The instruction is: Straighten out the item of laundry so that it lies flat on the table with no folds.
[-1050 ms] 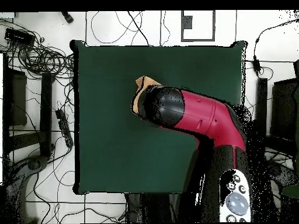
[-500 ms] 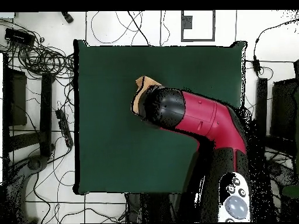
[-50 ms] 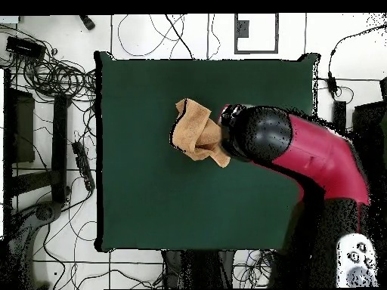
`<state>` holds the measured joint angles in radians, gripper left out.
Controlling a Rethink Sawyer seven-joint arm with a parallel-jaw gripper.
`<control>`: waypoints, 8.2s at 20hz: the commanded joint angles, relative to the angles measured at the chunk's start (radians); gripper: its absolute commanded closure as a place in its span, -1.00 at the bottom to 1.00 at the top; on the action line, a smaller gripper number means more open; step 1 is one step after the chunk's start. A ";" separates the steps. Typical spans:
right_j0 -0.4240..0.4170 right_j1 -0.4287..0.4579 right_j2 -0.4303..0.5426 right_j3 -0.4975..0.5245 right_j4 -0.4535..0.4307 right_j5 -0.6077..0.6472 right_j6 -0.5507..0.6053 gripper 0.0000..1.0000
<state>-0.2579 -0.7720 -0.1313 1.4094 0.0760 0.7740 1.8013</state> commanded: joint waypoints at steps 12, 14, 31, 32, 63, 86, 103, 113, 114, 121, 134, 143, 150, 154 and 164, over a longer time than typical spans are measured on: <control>-0.143 0.276 0.223 -0.186 -0.099 0.067 -0.148 -1.00; -0.140 0.289 0.227 -0.186 -0.099 0.058 -0.122 -1.00; 0.007 0.212 0.072 -0.115 -0.099 0.065 0.126 -1.00; 0.009 0.211 0.071 -0.116 -0.099 0.064 0.125 -1.00; -0.044 0.247 0.199 -0.092 -0.037 0.024 0.031 -1.00; -0.012 0.189 0.249 0.066 0.014 -0.075 0.079 -1.00; 0.115 0.176 0.128 0.055 0.020 -0.076 0.224 -1.00; 0.098 0.381 0.115 -0.139 -0.006 -0.227 0.209 -1.00; 0.098 0.401 0.110 -0.155 -0.011 -0.253 0.210 -1.00; 0.082 0.412 0.127 -0.139 0.011 -0.287 0.182 -1.00; 0.205 0.326 0.016 -0.069 0.072 -0.202 0.323 -1.00; 0.274 0.252 -0.028 0.005 0.158 -0.105 0.350 -1.00; 0.331 0.231 -0.041 0.093 0.224 -0.142 0.360 -1.00; 0.338 0.232 -0.047 0.095 0.244 -0.129 0.332 -1.00; 0.271 0.221 0.042 0.176 0.244 -0.251 0.178 -1.00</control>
<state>0.0327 -0.5746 -0.2037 1.3986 0.2844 0.5274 1.8015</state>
